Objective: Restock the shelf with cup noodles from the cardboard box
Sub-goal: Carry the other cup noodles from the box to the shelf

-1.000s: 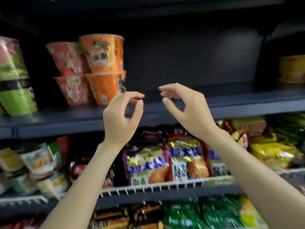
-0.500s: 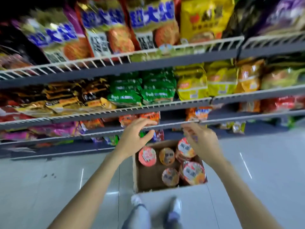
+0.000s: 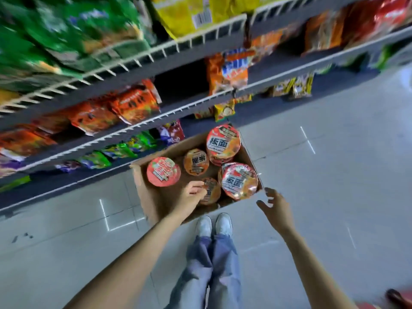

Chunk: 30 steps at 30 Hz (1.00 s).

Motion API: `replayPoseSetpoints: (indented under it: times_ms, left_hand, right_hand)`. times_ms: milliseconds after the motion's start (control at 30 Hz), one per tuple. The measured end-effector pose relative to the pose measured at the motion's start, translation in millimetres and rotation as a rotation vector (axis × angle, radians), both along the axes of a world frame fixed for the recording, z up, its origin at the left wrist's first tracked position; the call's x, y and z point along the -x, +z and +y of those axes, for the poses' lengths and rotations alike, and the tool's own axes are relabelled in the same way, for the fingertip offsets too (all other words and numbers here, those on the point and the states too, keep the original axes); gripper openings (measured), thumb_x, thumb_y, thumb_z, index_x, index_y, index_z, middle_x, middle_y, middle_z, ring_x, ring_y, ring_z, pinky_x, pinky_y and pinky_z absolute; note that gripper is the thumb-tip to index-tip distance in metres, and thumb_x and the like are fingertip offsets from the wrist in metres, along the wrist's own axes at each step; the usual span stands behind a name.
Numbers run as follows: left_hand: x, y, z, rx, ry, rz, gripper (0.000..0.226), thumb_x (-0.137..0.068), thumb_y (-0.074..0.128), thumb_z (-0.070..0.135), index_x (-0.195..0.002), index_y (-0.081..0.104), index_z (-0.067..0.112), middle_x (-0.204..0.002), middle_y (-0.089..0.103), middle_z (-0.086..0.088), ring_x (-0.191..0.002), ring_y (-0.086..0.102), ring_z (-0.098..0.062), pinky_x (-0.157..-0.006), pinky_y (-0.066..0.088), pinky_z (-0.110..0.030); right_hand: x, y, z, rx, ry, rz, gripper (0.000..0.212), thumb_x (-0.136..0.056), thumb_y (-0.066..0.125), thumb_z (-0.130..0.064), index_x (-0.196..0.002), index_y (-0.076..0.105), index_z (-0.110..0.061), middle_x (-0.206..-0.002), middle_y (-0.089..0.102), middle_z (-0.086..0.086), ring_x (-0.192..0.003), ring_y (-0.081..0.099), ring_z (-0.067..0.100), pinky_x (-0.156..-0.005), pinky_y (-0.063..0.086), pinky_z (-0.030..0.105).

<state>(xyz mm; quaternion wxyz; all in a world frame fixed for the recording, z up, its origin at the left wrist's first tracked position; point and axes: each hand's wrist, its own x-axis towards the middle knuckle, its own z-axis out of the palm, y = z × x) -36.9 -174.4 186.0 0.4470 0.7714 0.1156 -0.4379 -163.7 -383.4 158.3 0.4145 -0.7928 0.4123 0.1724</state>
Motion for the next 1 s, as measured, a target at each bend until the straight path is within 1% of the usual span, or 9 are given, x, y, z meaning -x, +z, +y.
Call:
replayPoseSetpoints:
  times_ms: [133, 233, 400, 567, 667, 733, 833, 933, 1000]
  left_hand:
    - [-17, -91, -31, -0.010, 0.028, 0.057, 0.026, -0.093, 0.056, 0.019, -0.119, 0.053, 0.016, -0.103, 0.061, -0.006, -0.087, 0.057, -0.014, -0.076, 0.046, -0.025]
    - [-42, -149, -52, 0.019, 0.220, 0.149, 0.028, -0.095, 0.052, 0.020, -0.122, 0.052, 0.011, -0.092, 0.062, -0.001, -0.076, 0.058, -0.011, -0.072, 0.047, -0.025]
    - [-67, -222, -78, 0.057, 0.350, 0.193, 0.037, -0.097, 0.050, 0.026, -0.129, 0.048, 0.009, -0.110, 0.063, -0.010, -0.096, 0.062, -0.020, -0.088, 0.049, -0.030]
    - [-97, -266, -108, 0.140, 0.452, 0.280, 0.048, -0.093, 0.054, 0.035, -0.133, 0.042, 0.011, -0.130, 0.055, -0.016, -0.111, 0.058, -0.029, -0.090, 0.047, -0.034]
    - [-107, -276, -118, 0.240, 0.580, 0.314, 0.048, -0.092, 0.056, 0.030, -0.134, 0.040, 0.011, -0.132, 0.052, -0.017, -0.115, 0.056, -0.034, -0.085, 0.051, -0.038]
    - [-108, -278, -119, 0.297, 0.631, 0.303, 0.049, -0.094, 0.053, 0.021, -0.139, 0.035, 0.015, -0.132, 0.052, -0.016, -0.118, 0.054, -0.033, -0.085, 0.051, -0.041]
    - [-103, -274, -112, 0.295, 0.637, 0.290, 0.054, -0.095, 0.050, 0.018, -0.144, 0.027, 0.020, -0.134, 0.051, -0.015, -0.118, 0.054, -0.032, -0.088, 0.049, -0.041]
    - [-97, -269, -94, 0.257, 0.611, 0.270, 0.054, -0.096, 0.050, 0.019, -0.144, 0.025, 0.019, -0.136, 0.049, -0.014, -0.117, 0.055, -0.029, -0.087, 0.049, -0.039]
    - [-92, -265, -78, 0.234, 0.577, 0.234, 0.051, -0.096, 0.050, 0.020, -0.142, 0.028, 0.021, -0.136, 0.049, -0.011, -0.115, 0.054, -0.026, -0.087, 0.049, -0.037]
  right_hand:
    - [-13, -87, -9, 0.032, -0.020, 0.029, 0.054, -0.082, 0.072, -0.017, -0.129, 0.050, 0.000, -0.123, 0.053, 0.023, -0.114, 0.052, 0.039, -0.094, 0.040, 0.040]
    - [-30, -142, -18, 0.034, -0.136, 0.142, 0.055, -0.084, 0.069, -0.026, -0.130, 0.050, -0.001, -0.123, 0.052, 0.026, -0.117, 0.048, 0.040, -0.094, 0.039, 0.041]
    - [-38, -203, -17, 0.111, -0.103, 0.226, 0.061, -0.082, 0.067, -0.044, -0.128, 0.047, -0.009, -0.123, 0.051, 0.021, -0.114, 0.047, 0.038, -0.094, 0.039, 0.041]
    - [-34, -220, -16, 0.131, -0.135, 0.160, 0.073, -0.077, 0.076, -0.027, -0.136, 0.036, -0.009, -0.126, 0.041, 0.019, -0.116, 0.043, 0.035, -0.093, 0.038, 0.038]
    - [-38, -219, -8, 0.140, -0.109, 0.107, 0.071, -0.079, 0.072, -0.024, -0.138, 0.033, -0.014, -0.123, 0.038, 0.013, -0.102, 0.050, 0.031, -0.069, 0.039, 0.031]
    - [-40, -217, -1, 0.159, -0.074, 0.078, 0.066, -0.077, 0.072, -0.022, -0.132, 0.037, -0.013, -0.119, 0.034, 0.010, -0.090, 0.048, 0.028, -0.061, 0.035, 0.029]
    - [-40, -216, 8, 0.108, -0.129, 0.036, 0.065, -0.069, 0.077, -0.011, -0.121, 0.039, -0.010, -0.115, 0.033, 0.008, -0.087, 0.041, 0.023, -0.066, 0.036, 0.029]
    - [-40, -215, 20, -0.083, -0.127, -0.084, 0.062, -0.069, 0.068, 0.005, -0.121, 0.038, -0.012, -0.117, 0.036, 0.005, -0.097, 0.036, 0.013, -0.082, 0.038, 0.025]
    - [-39, -213, 25, -0.167, -0.077, -0.128, 0.058, -0.074, 0.061, 0.009, -0.120, 0.035, -0.017, -0.117, 0.047, 0.005, -0.100, 0.045, 0.016, -0.077, 0.038, 0.023]
